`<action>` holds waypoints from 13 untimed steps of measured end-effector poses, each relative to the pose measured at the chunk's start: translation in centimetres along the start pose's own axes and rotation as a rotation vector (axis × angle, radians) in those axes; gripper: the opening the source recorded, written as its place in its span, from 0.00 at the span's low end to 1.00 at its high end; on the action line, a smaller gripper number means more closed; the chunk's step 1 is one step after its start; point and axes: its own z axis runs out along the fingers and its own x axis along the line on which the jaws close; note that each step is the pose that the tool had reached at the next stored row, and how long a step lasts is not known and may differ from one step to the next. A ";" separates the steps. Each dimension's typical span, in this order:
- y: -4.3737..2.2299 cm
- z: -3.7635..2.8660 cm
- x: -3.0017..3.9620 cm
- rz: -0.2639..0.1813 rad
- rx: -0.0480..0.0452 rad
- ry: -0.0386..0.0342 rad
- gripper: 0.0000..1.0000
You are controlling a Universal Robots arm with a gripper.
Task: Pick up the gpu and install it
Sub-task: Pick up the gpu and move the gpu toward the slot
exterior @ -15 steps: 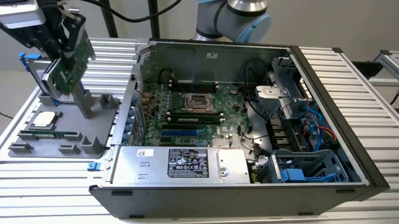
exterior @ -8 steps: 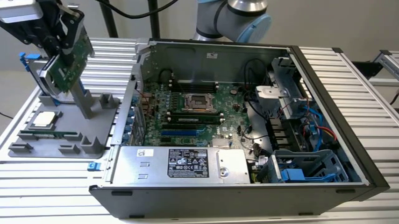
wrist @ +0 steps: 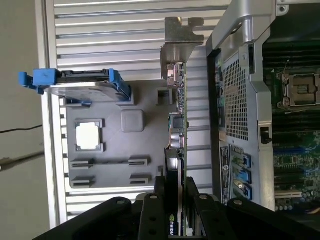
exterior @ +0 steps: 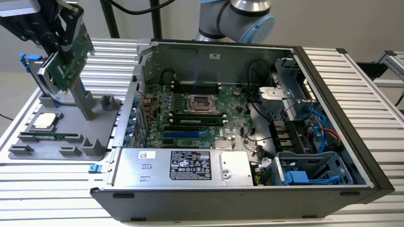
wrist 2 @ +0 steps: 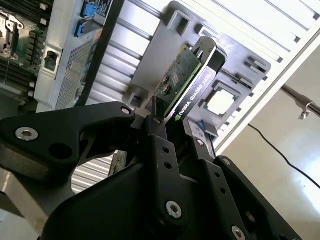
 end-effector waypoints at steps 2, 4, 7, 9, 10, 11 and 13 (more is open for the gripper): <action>0.01 -0.20 0.00 0.000 0.0000 0.0000 0.00; 0.02 -0.38 -0.01 0.000 0.0001 0.0001 0.00; 0.03 -0.61 -0.01 0.000 0.0000 0.0000 0.00; 0.04 -0.77 -0.01 0.000 0.0000 0.0000 0.00; 0.04 -0.85 -0.01 0.000 0.0000 0.0001 0.00; 0.05 -0.91 -0.02 0.000 0.0000 0.0000 0.00; 0.05 -1.01 -0.02 0.000 -0.0001 -0.0001 0.00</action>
